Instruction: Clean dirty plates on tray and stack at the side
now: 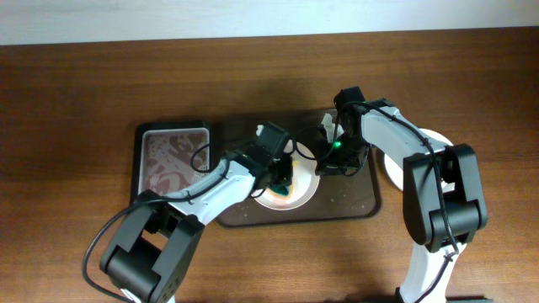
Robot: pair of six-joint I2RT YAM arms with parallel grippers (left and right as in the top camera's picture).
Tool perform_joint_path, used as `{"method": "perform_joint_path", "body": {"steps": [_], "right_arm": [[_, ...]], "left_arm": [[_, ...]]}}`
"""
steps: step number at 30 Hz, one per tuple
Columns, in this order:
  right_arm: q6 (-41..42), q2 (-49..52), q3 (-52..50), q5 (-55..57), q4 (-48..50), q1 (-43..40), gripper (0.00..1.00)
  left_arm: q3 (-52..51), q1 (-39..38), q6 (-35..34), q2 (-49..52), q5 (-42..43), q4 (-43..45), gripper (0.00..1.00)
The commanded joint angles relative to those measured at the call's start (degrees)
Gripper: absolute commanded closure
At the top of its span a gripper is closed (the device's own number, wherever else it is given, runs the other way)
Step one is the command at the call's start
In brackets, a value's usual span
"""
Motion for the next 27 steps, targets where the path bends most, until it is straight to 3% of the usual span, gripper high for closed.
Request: {"method": "perform_joint_path", "body": {"steps": [1,4,12,15,20,27], "right_arm": [[-0.2,0.7,-0.5,-1.0,0.0,0.3,0.96],[-0.2,0.7,-0.5,-1.0,-0.1,0.3,0.96],[-0.2,0.7,-0.5,-0.9,0.0,0.3,0.96],[-0.2,0.7,-0.5,-0.9,0.0,0.3,0.96],[-0.2,0.7,-0.5,-1.0,-0.1,0.3,0.96],[-0.2,0.7,-0.5,-1.0,-0.2,0.3,0.96]], "left_arm": [[0.2,-1.3,9.6,2.4,-6.7,0.7,1.00],[0.2,-2.6,14.4,2.4,-6.7,1.7,1.00],[0.2,-3.8,14.5,2.4,-0.2,0.5,1.00],[0.3,-3.0,9.2,2.4,-5.1,0.6,1.00],[0.3,0.5,-2.6,2.4,-5.1,4.4,1.00],[0.3,1.1,-4.0,2.5,-9.0,13.9,1.00]]}}
